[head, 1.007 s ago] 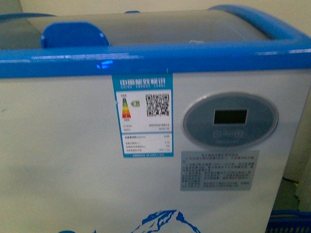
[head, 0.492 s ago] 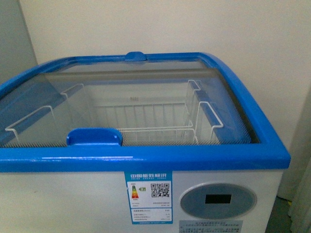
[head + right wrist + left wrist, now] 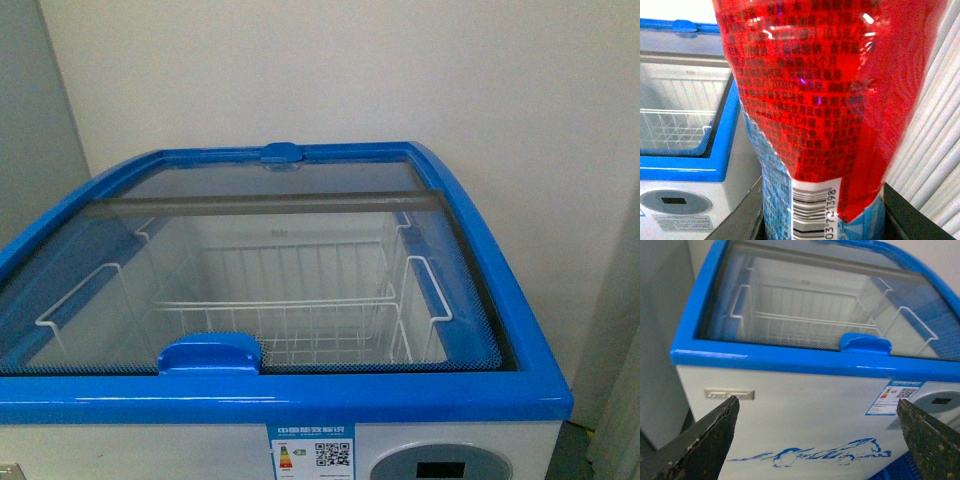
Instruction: Put drink in fridge
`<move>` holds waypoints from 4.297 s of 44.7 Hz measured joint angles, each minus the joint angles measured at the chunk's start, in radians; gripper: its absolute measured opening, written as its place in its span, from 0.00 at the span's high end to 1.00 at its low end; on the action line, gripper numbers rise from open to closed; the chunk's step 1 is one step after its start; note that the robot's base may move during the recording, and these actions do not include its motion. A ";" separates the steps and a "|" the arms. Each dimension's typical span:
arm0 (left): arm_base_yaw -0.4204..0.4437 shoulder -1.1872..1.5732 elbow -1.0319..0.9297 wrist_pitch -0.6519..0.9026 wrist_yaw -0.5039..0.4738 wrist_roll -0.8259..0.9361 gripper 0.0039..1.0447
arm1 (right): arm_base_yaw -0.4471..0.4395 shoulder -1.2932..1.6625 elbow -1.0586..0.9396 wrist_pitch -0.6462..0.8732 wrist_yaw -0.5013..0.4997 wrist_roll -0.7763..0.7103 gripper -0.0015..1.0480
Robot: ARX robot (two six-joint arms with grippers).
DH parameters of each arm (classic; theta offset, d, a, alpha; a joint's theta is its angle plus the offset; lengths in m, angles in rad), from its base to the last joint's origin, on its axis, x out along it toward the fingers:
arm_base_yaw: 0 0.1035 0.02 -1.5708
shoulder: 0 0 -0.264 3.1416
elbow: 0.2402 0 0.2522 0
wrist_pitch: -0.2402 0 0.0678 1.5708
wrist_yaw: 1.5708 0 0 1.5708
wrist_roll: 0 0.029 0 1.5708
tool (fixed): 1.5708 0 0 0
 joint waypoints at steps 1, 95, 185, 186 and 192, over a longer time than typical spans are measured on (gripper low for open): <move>0.012 0.045 0.010 0.040 0.023 0.014 0.08 | 0.000 0.000 0.000 0.000 0.001 0.000 0.63; -0.225 1.715 1.145 0.418 0.147 1.168 0.08 | 0.000 0.000 0.000 0.000 0.002 0.000 0.63; -0.153 -0.264 -0.042 -0.047 -0.408 0.079 0.98 | 0.366 1.307 0.827 -0.013 -0.165 -1.236 0.63; -0.153 -0.275 -0.042 -0.050 -0.408 0.079 0.98 | 0.382 1.348 0.860 0.006 -0.153 -1.234 0.63; -0.153 -0.320 -0.075 -0.050 -0.408 0.079 0.98 | 0.430 1.521 0.995 0.029 -0.130 -1.233 0.63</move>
